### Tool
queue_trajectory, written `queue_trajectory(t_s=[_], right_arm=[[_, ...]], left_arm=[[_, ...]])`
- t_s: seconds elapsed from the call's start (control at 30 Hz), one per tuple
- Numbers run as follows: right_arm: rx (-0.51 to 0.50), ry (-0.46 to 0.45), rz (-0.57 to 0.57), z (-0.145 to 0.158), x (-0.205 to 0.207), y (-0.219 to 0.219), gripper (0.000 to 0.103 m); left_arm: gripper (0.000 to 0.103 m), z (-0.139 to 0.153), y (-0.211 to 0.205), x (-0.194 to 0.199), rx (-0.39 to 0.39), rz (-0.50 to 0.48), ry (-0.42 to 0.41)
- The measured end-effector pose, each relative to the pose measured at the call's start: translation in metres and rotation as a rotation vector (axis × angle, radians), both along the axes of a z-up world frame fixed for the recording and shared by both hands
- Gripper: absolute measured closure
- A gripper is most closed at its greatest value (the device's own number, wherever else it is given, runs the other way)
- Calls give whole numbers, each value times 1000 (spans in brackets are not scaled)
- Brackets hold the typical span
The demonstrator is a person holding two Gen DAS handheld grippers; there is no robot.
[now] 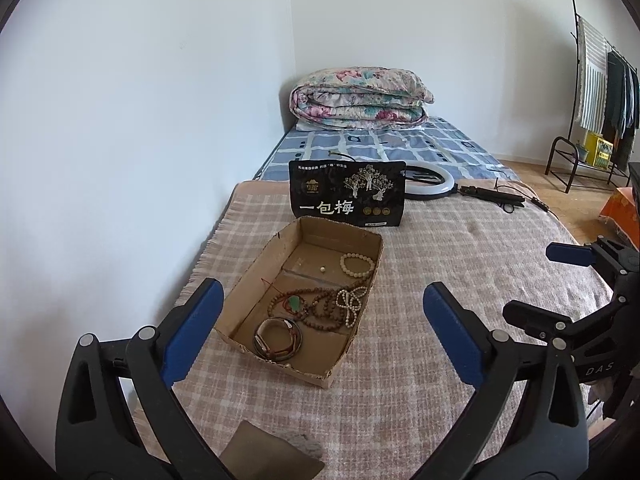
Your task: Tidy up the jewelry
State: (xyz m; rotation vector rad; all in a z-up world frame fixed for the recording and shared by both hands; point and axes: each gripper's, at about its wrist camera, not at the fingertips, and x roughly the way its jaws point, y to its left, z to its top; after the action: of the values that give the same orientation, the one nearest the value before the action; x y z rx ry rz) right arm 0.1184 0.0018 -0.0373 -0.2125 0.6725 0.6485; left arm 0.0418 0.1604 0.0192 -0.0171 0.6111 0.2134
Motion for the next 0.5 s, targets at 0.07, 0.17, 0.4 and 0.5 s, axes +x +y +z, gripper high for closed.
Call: queue_trajectory(t_s=[0.07, 0.17, 0.4, 0.5], right_arm=[[13, 10, 0, 0, 2, -2, 0], [14, 4, -8, 0, 3, -4, 0], [33, 28, -25, -1, 11, -8, 0], [30, 31, -30, -2, 12, -9, 0]], left_arm=[[1, -2, 1, 4, -21, 11, 21], [1, -4, 0, 7, -42, 13, 36], [1, -5, -3, 9, -36, 18, 31], [1, -6, -3, 10, -30, 18, 40]])
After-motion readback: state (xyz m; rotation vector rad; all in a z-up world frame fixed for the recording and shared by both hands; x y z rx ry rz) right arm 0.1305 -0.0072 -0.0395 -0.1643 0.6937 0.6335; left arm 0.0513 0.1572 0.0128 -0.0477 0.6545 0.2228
